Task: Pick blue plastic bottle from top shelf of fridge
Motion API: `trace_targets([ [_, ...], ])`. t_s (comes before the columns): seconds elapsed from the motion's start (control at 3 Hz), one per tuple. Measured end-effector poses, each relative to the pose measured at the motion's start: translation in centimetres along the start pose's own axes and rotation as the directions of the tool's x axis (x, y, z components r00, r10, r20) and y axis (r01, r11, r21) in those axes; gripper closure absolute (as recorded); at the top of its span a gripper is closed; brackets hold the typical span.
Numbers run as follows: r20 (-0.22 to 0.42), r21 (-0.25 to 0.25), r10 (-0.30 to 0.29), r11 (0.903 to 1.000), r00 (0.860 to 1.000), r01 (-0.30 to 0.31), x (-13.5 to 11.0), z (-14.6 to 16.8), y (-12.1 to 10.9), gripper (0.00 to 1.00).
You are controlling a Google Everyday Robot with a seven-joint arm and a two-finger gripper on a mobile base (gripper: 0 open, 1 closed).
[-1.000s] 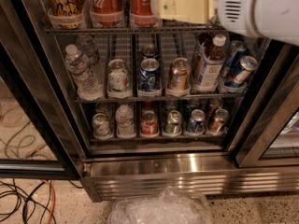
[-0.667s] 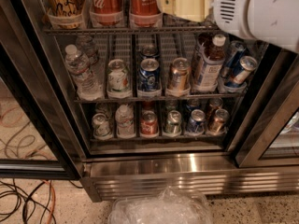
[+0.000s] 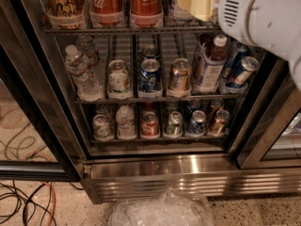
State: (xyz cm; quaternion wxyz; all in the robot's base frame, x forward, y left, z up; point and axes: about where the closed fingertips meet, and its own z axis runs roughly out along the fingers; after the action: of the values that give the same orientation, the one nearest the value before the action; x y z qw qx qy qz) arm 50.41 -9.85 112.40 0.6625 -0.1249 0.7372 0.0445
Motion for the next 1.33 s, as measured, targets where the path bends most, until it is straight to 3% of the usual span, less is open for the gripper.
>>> trace_targets([
  [0.33, 0.014, 0.051, 0.012, 0.9986, 1.0, -0.013, -0.5, -0.6, -0.6, 0.3],
  [0.67, 0.02, 0.045, 0.021, 0.9988, 1.0, -0.022, -0.9, 0.7, 0.3, 0.28],
  [1.33, -0.027, 0.017, 0.024, 0.9996, 0.999, -0.024, 0.3, 6.1, 2.0, 0.29],
])
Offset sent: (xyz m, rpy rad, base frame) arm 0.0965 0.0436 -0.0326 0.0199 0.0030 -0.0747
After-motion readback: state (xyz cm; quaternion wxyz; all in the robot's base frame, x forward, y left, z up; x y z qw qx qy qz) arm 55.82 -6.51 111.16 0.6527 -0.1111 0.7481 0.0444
